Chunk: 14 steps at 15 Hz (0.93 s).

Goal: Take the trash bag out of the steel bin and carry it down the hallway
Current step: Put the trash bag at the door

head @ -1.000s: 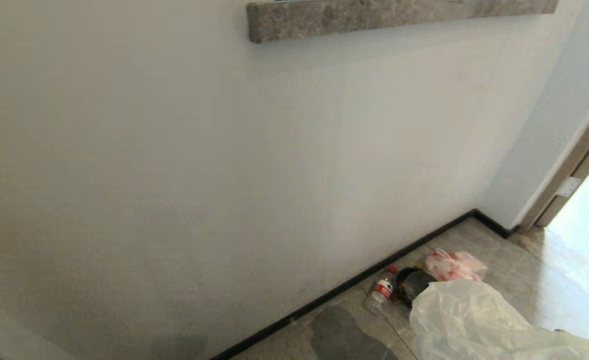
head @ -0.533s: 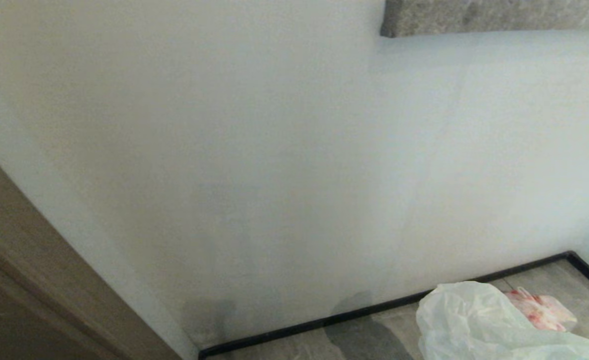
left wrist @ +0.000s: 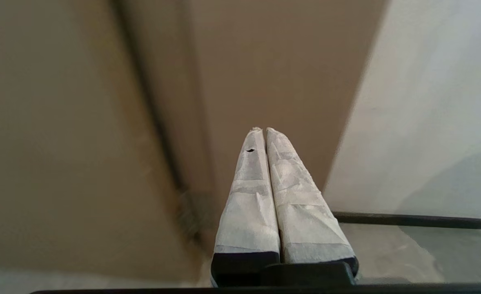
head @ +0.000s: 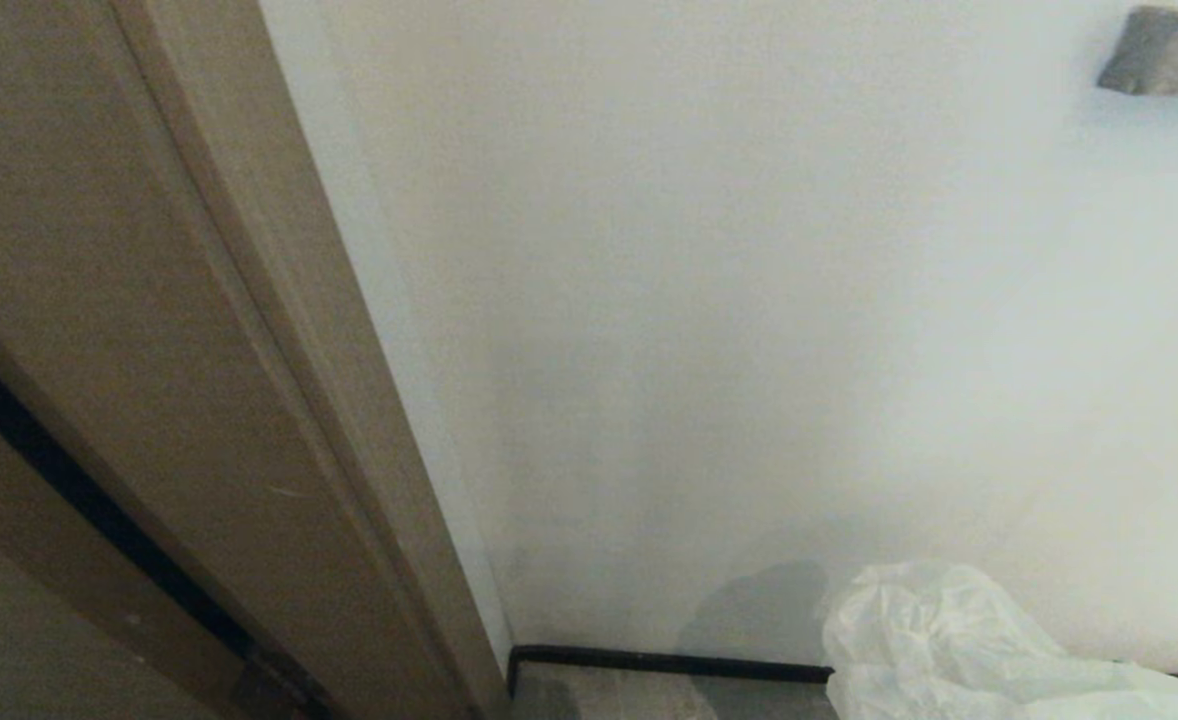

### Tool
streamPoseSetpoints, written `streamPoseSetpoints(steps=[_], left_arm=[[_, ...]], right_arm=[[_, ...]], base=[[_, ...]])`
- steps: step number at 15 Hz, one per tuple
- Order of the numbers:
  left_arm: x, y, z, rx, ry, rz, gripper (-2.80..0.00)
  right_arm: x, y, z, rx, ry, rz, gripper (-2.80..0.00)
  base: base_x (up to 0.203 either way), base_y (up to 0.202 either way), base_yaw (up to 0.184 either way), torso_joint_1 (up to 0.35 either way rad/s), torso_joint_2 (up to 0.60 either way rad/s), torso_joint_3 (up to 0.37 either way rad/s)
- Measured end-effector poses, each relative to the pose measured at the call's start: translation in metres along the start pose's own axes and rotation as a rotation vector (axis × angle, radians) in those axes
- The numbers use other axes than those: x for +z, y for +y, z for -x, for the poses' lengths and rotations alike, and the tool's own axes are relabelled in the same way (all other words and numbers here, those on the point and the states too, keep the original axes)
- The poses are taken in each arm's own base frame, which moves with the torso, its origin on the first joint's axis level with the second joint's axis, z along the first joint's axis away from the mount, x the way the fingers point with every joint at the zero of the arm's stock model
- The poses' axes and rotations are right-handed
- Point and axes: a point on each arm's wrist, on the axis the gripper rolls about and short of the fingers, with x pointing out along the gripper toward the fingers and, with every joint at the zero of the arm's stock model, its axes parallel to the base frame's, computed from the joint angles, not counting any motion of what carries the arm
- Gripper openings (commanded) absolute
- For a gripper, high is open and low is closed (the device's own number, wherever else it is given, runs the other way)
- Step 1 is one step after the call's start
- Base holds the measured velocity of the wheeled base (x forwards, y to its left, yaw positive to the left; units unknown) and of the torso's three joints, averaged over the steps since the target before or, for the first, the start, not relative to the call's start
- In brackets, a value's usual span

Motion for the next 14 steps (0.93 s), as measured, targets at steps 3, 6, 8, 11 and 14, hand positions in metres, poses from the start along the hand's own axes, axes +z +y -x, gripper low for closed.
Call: streamPoseSetpoints(steps=[3,6,8,11,14], left_arm=[[-0.0001,0.0,0.0,0.0,0.001,0.001,-2.8],[0.0001,0.0,0.0,-0.001,-0.001,0.001,-2.8],[0.0,0.0,0.0,0.0,0.0,0.002,-2.8],[0.0001,0.0,0.0,-0.001,-0.001,0.005,-2.8],[0.0001,0.0,0.0,0.0,-0.001,0.005,-2.8]], right_arm=[[0.0,0.0,0.0,-0.001,0.0,0.0,-2.8],[-0.0001,0.0,0.0,-0.001,0.001,-0.001,-2.8],[-0.0001,0.0,0.0,0.0,0.001,-0.001,-2.8],[-0.0001,0.0,0.0,0.0,0.001,-0.001,-2.8],[-0.0002,0.0,0.0,0.0,0.002,0.0,-2.8]], base=[[-0.001,-0.002,0.019,0.001,0.0,0.001],[0.0,0.0,0.0,0.002,0.0,-0.014],[0.0,0.0,0.0,0.002,0.0,-0.129],[0.0,0.0,0.0,0.003,0.0,-0.181],[0.0,0.0,0.0,0.003,0.0,-0.194]])
